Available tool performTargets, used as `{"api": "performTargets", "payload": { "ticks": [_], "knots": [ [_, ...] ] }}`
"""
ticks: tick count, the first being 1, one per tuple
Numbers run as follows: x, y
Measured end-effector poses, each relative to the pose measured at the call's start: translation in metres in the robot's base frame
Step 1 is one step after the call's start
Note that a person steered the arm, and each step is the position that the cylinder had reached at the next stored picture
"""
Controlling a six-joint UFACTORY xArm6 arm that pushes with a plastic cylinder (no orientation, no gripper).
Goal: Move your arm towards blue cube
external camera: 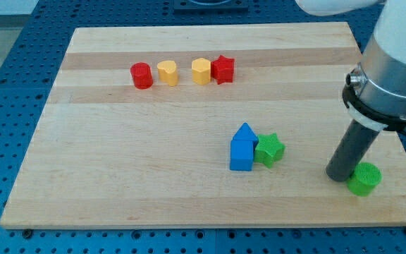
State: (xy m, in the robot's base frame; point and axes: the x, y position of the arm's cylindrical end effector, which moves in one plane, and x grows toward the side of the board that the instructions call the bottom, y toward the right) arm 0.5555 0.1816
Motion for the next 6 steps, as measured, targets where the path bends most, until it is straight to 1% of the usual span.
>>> {"api": "performTargets", "payload": {
  "ticks": [1,2,3,4,5,6],
  "knots": [
    [0.02,-0.017],
    [0.046,-0.092],
    [0.035,-0.166],
    [-0.02,-0.202],
    [-0.039,-0.197],
    [-0.039,-0.171]
  ]
}}
